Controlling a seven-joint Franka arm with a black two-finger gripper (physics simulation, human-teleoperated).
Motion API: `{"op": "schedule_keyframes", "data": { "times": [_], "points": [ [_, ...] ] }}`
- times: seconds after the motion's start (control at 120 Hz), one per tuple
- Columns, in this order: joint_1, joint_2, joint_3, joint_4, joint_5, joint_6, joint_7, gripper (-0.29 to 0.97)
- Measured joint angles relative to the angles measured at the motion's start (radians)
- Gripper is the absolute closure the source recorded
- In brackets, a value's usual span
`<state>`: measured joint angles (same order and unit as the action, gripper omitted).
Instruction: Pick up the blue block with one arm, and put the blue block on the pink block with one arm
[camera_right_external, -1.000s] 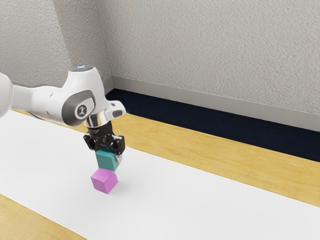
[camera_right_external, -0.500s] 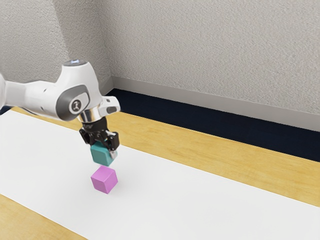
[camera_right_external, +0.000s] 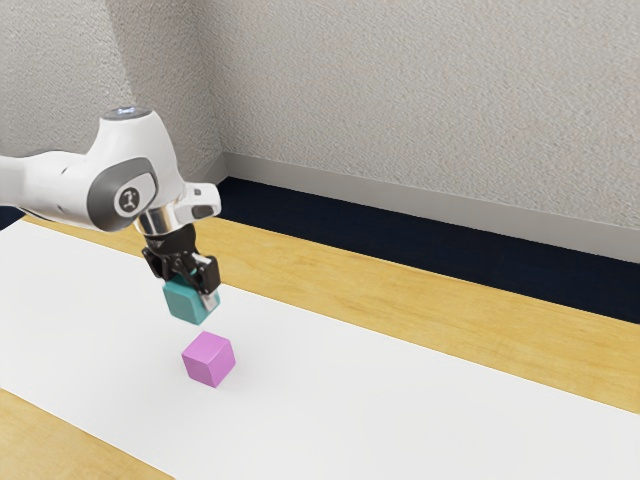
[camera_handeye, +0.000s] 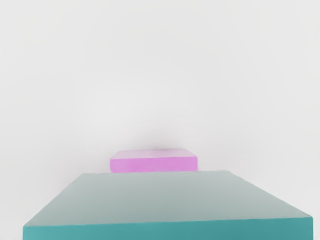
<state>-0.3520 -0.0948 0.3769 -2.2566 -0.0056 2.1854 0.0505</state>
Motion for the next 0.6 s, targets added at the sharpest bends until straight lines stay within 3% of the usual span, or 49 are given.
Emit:
{"op": "schedule_keyframes", "data": {
  "times": [0.6],
  "points": [
    [0.0, -0.019, 0.006, -0.028, -0.005, 0.036, 0.042, 0.36]
  ]
}}
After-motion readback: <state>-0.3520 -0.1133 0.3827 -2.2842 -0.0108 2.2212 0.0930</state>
